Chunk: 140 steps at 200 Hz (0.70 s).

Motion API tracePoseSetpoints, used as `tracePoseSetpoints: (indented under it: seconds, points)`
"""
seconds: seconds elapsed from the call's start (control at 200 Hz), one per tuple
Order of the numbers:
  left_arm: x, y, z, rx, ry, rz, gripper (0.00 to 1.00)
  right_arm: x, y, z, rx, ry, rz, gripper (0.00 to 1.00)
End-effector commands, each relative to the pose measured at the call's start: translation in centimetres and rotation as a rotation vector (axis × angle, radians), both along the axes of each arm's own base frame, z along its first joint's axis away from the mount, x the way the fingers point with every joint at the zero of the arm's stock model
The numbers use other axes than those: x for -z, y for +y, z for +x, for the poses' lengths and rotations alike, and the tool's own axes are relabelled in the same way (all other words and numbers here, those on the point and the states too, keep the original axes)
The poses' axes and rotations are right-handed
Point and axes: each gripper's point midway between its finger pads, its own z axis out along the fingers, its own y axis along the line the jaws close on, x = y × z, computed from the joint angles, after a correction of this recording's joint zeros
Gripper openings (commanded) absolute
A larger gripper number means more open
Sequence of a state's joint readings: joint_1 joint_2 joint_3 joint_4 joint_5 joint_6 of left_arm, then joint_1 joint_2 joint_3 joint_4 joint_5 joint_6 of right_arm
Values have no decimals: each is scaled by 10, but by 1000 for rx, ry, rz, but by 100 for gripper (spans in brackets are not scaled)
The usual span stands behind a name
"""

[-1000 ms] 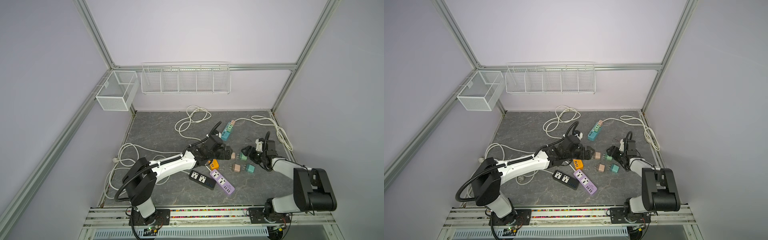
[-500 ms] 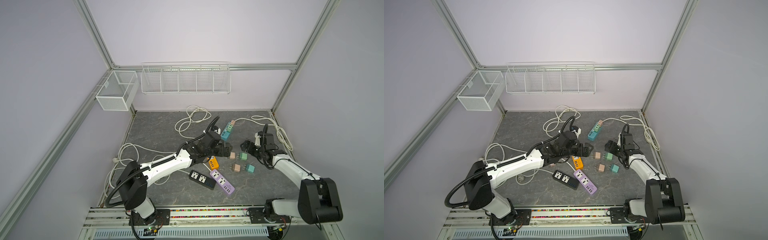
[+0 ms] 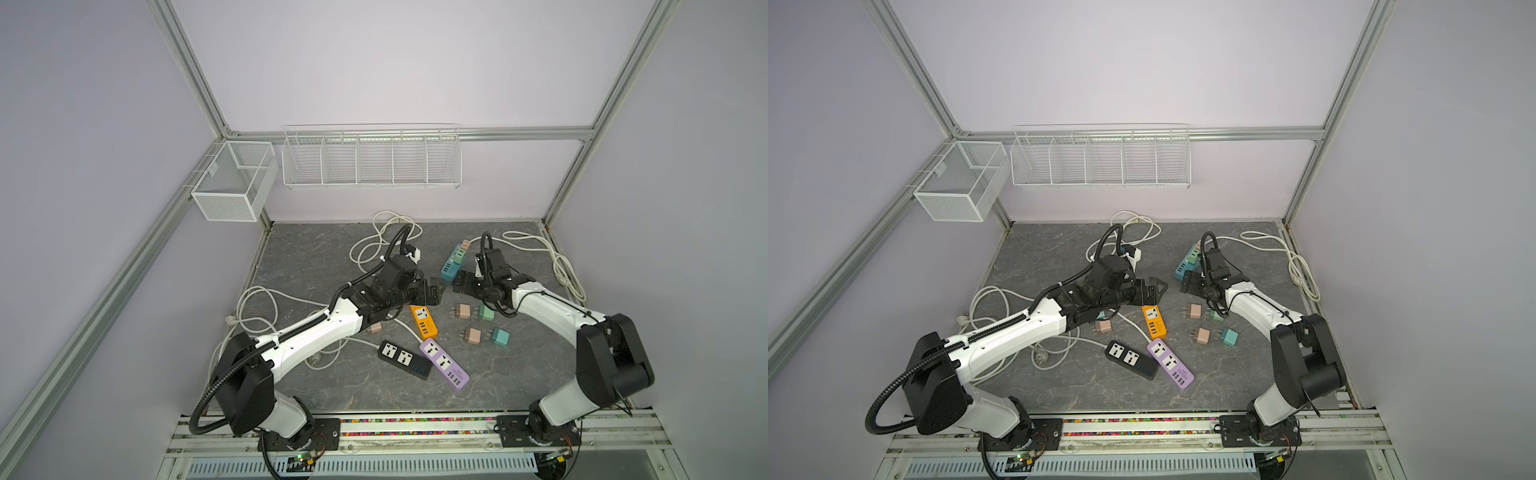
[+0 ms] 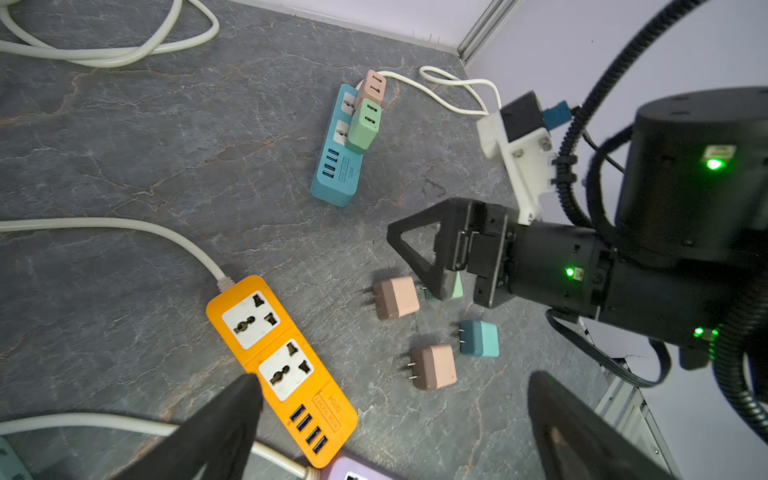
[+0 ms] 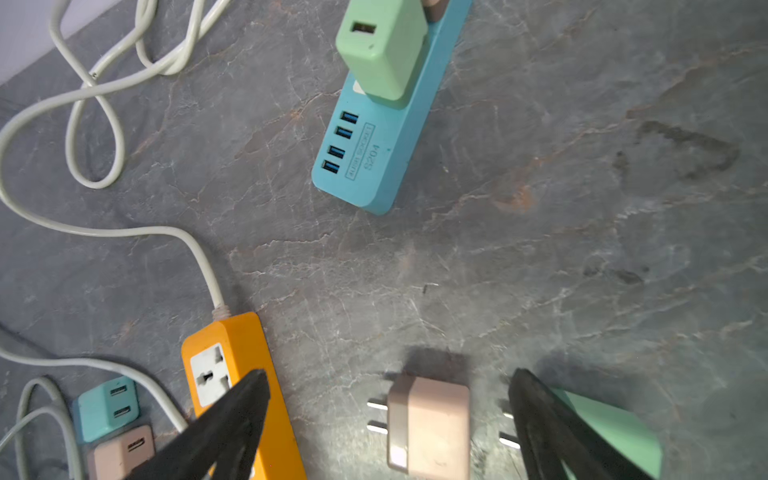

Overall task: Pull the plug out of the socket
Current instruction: 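Open the right gripper to release the mint plug on the table, then move right gripper over mint adapter on teal strip while left approaches strip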

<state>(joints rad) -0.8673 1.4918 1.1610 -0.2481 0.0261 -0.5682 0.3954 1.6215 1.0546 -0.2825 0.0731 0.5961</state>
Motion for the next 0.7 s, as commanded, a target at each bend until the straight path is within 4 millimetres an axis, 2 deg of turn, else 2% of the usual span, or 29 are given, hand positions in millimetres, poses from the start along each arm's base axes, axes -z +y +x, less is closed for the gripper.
tracePoseSetpoints:
  seconds: [0.0,0.07,0.42,0.695]
  points:
    - [2,8,6,24,-22,18,99,0,3,13,69,-1,-44,94]
    - [5,12,11,21,-16,19,99,3,10,22,88,1,-49,96]
    - [31,31,46,-26,23,-22,99,33,16,64,236,47,-88,99]
    - [47,36,66,-25,98,-52,99,51,17,87,257,53,-120,92]
